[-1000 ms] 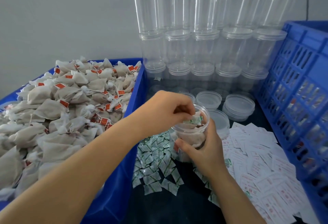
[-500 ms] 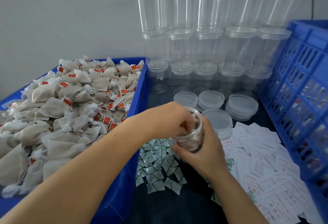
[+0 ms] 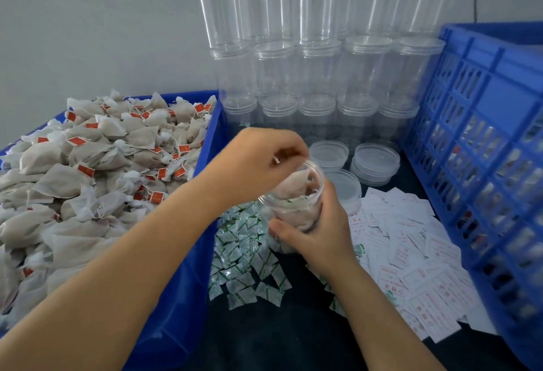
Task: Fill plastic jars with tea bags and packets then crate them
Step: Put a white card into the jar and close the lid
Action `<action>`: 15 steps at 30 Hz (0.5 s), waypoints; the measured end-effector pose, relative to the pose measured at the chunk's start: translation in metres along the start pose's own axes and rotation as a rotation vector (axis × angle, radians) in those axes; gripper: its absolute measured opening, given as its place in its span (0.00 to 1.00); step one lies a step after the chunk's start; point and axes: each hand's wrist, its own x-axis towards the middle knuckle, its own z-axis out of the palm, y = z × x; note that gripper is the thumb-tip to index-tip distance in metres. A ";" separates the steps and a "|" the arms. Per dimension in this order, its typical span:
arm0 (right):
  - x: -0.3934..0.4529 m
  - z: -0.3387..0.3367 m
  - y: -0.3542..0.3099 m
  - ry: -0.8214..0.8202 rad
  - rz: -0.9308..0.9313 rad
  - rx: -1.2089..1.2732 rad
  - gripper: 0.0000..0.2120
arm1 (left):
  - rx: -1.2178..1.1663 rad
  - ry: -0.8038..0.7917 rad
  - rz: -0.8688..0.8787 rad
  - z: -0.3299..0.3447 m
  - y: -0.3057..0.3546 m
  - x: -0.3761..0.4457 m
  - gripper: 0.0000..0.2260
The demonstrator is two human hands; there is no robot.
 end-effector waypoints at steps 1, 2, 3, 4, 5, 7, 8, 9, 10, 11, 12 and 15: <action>0.001 0.000 -0.002 0.012 -0.003 0.009 0.36 | -0.066 0.110 -0.015 -0.001 -0.003 0.001 0.04; 0.001 -0.001 -0.004 0.019 -0.005 0.014 0.35 | -0.131 0.198 -0.054 -0.002 -0.006 0.002 0.04; 0.002 -0.002 -0.006 0.026 -0.005 0.008 0.35 | -0.192 0.258 -0.116 -0.002 -0.011 0.003 0.04; 0.002 -0.003 -0.008 0.032 -0.005 -0.002 0.36 | -0.248 0.292 -0.188 -0.001 -0.017 0.005 0.04; 0.002 -0.006 -0.010 0.041 -0.006 -0.011 0.36 | -0.298 0.305 -0.261 0.001 -0.022 0.007 0.04; 0.001 -0.014 -0.015 0.063 -0.020 -0.031 0.35 | -0.359 0.289 -0.401 0.008 -0.032 0.009 0.05; 0.001 -0.019 -0.018 0.075 -0.026 -0.042 0.35 | -0.343 0.251 -0.455 0.013 -0.034 0.010 0.04; -0.001 -0.025 -0.020 0.087 -0.029 -0.046 0.35 | -0.287 0.187 -0.488 0.018 -0.036 0.011 0.03; -0.003 -0.032 -0.020 0.099 -0.033 -0.040 0.36 | -0.204 0.097 -0.492 0.023 -0.036 0.011 0.02; -0.006 -0.039 -0.020 0.109 -0.034 -0.028 0.37 | -0.115 -0.012 -0.468 0.029 -0.034 0.011 0.03; -0.010 -0.047 -0.020 0.122 -0.028 -0.011 0.38 | -0.034 -0.127 -0.421 0.034 -0.030 0.012 0.04; -0.024 -0.072 -0.020 0.176 -0.008 0.026 0.40 | 0.126 -0.373 -0.269 0.050 -0.008 0.022 0.06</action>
